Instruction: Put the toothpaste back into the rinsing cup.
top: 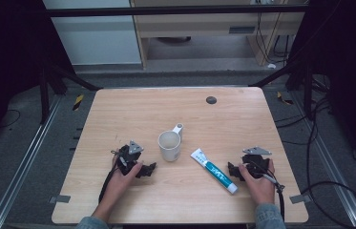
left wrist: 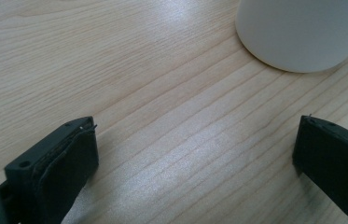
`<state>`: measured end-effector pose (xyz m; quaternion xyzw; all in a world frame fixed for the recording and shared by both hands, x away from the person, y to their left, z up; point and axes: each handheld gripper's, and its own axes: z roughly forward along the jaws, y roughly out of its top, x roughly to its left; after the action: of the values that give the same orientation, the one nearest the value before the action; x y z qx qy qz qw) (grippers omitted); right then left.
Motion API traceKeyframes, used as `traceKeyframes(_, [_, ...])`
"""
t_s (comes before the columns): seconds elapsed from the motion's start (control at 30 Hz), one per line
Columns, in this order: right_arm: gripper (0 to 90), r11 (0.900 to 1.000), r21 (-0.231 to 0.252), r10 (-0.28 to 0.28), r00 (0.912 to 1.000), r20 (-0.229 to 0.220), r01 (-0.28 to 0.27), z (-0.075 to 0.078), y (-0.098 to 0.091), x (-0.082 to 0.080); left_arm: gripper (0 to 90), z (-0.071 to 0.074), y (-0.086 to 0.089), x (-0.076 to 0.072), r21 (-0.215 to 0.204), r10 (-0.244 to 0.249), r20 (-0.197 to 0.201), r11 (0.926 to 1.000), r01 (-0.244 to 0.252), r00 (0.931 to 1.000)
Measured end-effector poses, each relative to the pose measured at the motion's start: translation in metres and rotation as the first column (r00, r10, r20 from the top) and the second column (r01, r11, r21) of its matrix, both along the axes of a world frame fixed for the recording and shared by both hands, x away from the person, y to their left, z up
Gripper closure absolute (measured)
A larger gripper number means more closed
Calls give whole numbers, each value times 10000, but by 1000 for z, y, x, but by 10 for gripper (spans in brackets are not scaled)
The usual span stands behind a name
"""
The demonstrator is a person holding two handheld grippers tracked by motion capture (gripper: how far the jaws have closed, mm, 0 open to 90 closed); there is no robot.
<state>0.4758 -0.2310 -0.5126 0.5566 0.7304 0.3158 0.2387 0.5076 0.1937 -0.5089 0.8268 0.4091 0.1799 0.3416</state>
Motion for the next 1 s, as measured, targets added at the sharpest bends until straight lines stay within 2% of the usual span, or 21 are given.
traceKeyframes(0.07, [9,9999,59,104,9999,6,-104,0,-2,0,0,0,0,0,2,-1,1,10000,1,10000])
traceKeyframes(0.1, [84,9989,414,242,9996,-119,-237,4,-9,-1,0,0,0,0,0,1,-1,10000,-1,10000])
traceKeyframes(0.17, [97,9979,591,273,9996,-84,-268,11,-13,-6,0,0,0,0,4,-3,-1,10000,3,10000])
traceKeyframes(0.27, [93,9989,315,355,9993,-62,-353,24,-14,-15,0,0,0,0,3,-5,-2,10000,5,10000])
traceKeyframes(0.3, [93,9989,315,355,9993,-62,-353,24,-14,-15,0,0,0,0,3,-5,-2,10000,5,10000])
traceKeyframes(0.4, [94,9970,113,762,9970,-141,-760,34,-8,-26,0,0,0,0,4,-16,-4,10000,16,10000])
traceKeyframes(0.6, [127,9927,-56,1206,9921,-343,-1208,50,0,-33,0,0,0,-1,-2,-6,-3,10000,6,10000])
traceKeyframes(0.77, [185,9847,-376,1677,9838,-637,-1703,67,9,-35,0,0,0,-1,-5,-4,-5,10000,4,10000])
traceKeyframes(0.87, [225,9763,-497,2057,9748,-863,-2104,77,19,-34,0,0,0,-1,-6,-4,-4,10000,4,10000])
traceKeyframes(0.9, [225,9763,-497,2057,9748,-863,-2104,77,19,-34,0,0,0,-1,-6,-4,-4,10000,4,10000])
traceKeyframes(0.93, [243,9709,-628,2248,9700,-920,-2310,81,24,-32,0,0,0,-1,-3,-3,-4,10000,3,10000])
traceKeyframes(1.0, [258,9672,-682,2370,9657,-1063,-2449,83,28,-30,0,0,0,-1,-1,-6,-4,10000,6,10000])
